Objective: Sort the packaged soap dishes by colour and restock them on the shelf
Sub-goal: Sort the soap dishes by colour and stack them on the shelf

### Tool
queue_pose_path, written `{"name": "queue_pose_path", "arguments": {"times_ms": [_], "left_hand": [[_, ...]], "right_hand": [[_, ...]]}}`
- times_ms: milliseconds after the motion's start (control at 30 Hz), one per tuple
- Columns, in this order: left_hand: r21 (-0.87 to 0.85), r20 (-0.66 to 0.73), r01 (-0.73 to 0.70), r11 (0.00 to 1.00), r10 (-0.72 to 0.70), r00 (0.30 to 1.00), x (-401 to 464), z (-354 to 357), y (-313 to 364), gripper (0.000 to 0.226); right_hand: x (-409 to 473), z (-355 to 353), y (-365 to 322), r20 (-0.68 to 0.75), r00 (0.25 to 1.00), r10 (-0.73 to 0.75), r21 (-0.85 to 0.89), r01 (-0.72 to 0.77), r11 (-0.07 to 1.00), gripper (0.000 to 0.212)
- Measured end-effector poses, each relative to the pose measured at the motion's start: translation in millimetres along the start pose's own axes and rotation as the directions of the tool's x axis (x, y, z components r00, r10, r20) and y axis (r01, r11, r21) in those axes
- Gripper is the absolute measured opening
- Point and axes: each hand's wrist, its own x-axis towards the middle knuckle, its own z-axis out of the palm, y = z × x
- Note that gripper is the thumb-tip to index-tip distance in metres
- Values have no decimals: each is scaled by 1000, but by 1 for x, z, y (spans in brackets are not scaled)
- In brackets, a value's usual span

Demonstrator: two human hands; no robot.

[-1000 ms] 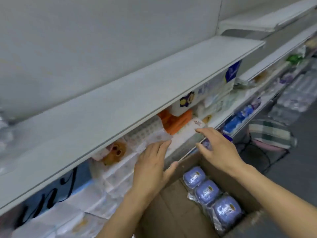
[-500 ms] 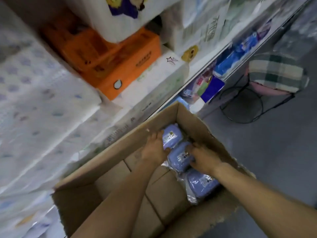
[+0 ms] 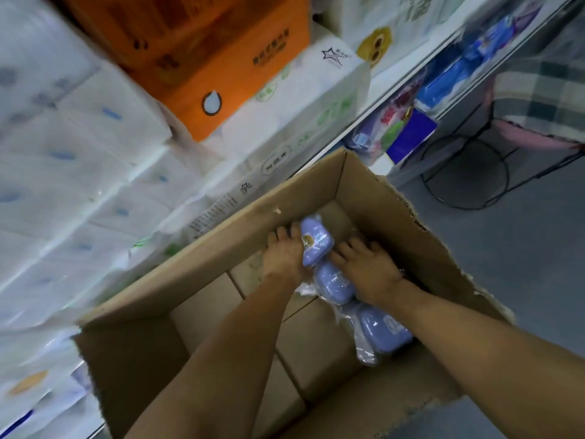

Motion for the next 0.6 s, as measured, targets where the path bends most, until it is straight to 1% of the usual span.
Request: {"name": "queue_pose_path", "arguments": {"times_ms": [33, 100, 133, 200, 267, 333, 367, 400, 467, 500, 600], "left_hand": [[-50, 3, 38, 998, -38, 999, -13, -2, -10, 93], [-139, 9, 95, 986, -94, 995, -44, -11, -33, 103], [-159, -2, 94, 983, -96, 995, -61, -18, -43, 107], [-193, -48, 71, 979, -81, 996, -94, -35, -61, 105], [-280, -97, 88, 956, -119, 988, -125, -57, -71, 103], [-343, -151, 71, 936, -130, 980, -157, -81, -77, 103], [-361, -185, 49, 931, -123, 975, -173, -91, -80, 102], [-376, -221, 29, 926, -120, 968, -189, -101, -84, 101], [-450, -288, 23, 893, -170, 942, -221, -122, -93, 96], [-491, -317, 18, 871, -197, 928, -237, -134, -97, 95], [-602, -364, -9, 799, -264, 893, -285, -175, -109, 96]], "right_hand": [[-5, -6, 0, -7, 999, -34, 37, 35, 999, 78], [-20, -27, -1, -58, 997, -53, 92, 58, 994, 77], [-29, -37, -3, -67, 997, -45, 120, 53, 991, 76], [-45, -55, -8, -32, 999, -25, 198, 31, 980, 82], [-60, -75, -16, 11, 997, 74, 308, -74, 949, 89], [-70, -99, -29, 0, 984, 177, 430, -160, 889, 93], [-73, -113, -36, -25, 976, 215, 486, -176, 856, 95], [-76, -125, -42, -64, 970, 235, 526, -168, 834, 95], [-82, -152, -52, -149, 957, 247, 609, -108, 786, 91], [-84, -167, -56, -182, 953, 241, 663, -62, 746, 88], [-92, -217, -67, -246, 953, 176, 808, 101, 581, 77]]}}
